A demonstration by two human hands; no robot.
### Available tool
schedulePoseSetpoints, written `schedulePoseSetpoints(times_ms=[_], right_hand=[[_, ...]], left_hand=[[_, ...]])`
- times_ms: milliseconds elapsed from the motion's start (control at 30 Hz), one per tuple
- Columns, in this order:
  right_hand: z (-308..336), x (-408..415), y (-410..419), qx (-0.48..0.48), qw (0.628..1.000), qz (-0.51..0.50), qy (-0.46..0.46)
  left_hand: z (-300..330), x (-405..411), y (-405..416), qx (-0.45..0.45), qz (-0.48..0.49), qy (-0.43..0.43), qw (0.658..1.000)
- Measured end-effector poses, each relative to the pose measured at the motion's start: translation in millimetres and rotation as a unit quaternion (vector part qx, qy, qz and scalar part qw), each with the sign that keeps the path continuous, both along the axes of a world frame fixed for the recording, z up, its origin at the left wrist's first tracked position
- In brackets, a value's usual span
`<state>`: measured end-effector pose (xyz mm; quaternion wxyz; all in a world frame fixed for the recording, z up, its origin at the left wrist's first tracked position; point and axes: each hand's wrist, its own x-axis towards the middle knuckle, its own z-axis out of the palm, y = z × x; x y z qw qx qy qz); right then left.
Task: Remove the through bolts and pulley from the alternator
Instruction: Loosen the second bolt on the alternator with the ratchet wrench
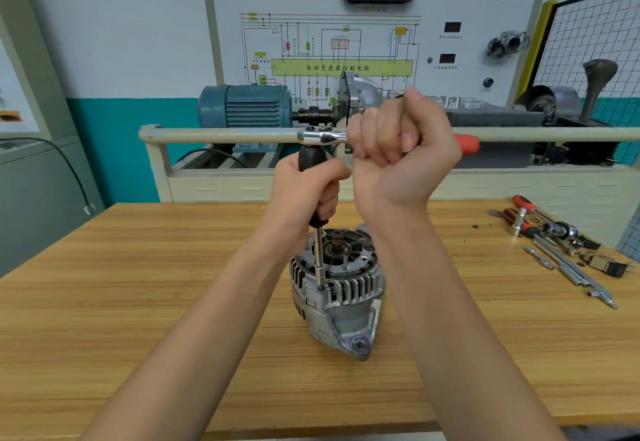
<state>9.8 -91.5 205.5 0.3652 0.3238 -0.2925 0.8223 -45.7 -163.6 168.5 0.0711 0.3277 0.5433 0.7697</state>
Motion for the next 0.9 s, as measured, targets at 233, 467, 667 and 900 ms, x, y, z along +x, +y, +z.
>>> schedulePoseSetpoints(times_ms=[233, 467, 667, 900], right_hand=[[0, 0, 24, -0.130, 0.975, 0.171, -0.050], [-7, 1, -7, 0.011, 0.997, -0.072, 0.035], [-12, 1, -14, 0.060, 0.984, -0.154, 0.067], [1, -6, 23, -0.082, 0.981, 0.168, -0.059]], left_hand=[[6, 2, -4, -0.066, -0.127, 0.035, 0.989], [4, 7, 14, -0.012, 0.117, -0.016, 0.993], [1, 7, 10, -0.016, 0.109, 0.010, 0.994], [9, -4, -3, -0.038, -0.138, 0.002, 0.990]])
